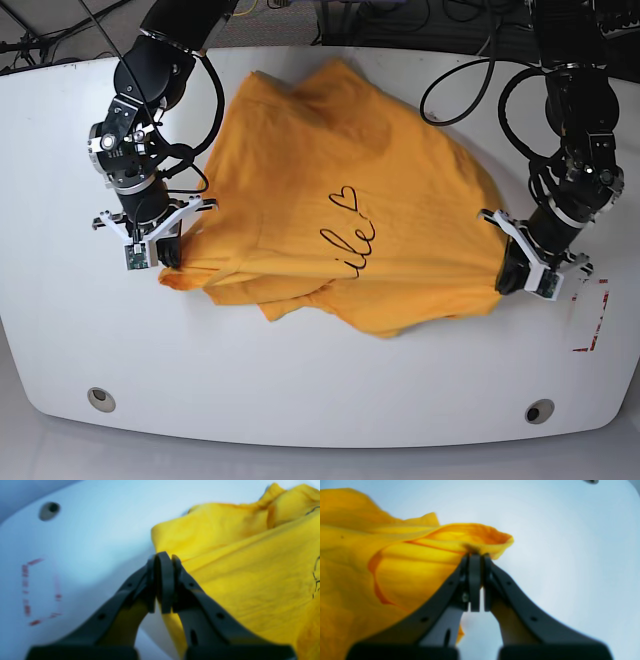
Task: Fold the T-shirt properly
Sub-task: 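Pull both grippers apart to stretch the shirt flat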
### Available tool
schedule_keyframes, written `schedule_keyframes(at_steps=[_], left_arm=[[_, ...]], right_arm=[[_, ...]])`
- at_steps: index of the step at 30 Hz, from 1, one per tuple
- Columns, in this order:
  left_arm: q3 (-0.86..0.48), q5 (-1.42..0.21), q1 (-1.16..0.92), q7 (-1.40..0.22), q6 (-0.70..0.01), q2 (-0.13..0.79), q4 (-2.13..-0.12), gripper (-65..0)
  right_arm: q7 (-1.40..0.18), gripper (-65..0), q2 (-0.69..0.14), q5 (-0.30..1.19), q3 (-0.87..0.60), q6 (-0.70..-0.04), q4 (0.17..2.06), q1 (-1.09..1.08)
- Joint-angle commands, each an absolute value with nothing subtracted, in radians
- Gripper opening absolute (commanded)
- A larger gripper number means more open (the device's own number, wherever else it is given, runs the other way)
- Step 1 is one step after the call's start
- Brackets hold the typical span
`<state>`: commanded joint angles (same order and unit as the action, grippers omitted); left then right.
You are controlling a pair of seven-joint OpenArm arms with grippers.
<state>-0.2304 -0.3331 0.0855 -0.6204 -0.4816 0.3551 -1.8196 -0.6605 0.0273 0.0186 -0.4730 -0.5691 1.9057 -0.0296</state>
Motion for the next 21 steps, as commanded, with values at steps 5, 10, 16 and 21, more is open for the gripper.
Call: schedule_keyframes(at_steps=[5, 10, 16, 21], left_arm=[[-0.262, -0.338, 0.138, -0.642, -0.485, 0.368, -1.815, -64.8], [-0.272, -0.341, 0.199, -0.662, -0.49, 0.376, -1.804, -65.0], [-0.259, -0.346, 0.272, -0.674, -0.487, 0.376, -1.788, -65.0], [-0.256, -0.353, 0.349, -0.715, -0.486, 0.38, -1.772, -65.0]], right_arm=[[-0.667, -65.0, 0.003, 0.027, -0.472, -0.567, 1.902, -0.067], [-0.669, -65.0, -0.024, 0.033, -0.47, -0.566, 1.899, -0.113], [-0.67, -65.0, -0.039, 0.033, -0.468, -0.568, 1.892, -0.17], [-0.678, -65.0, -0.079, 0.029, -0.464, -0.571, 1.849, -0.261]])
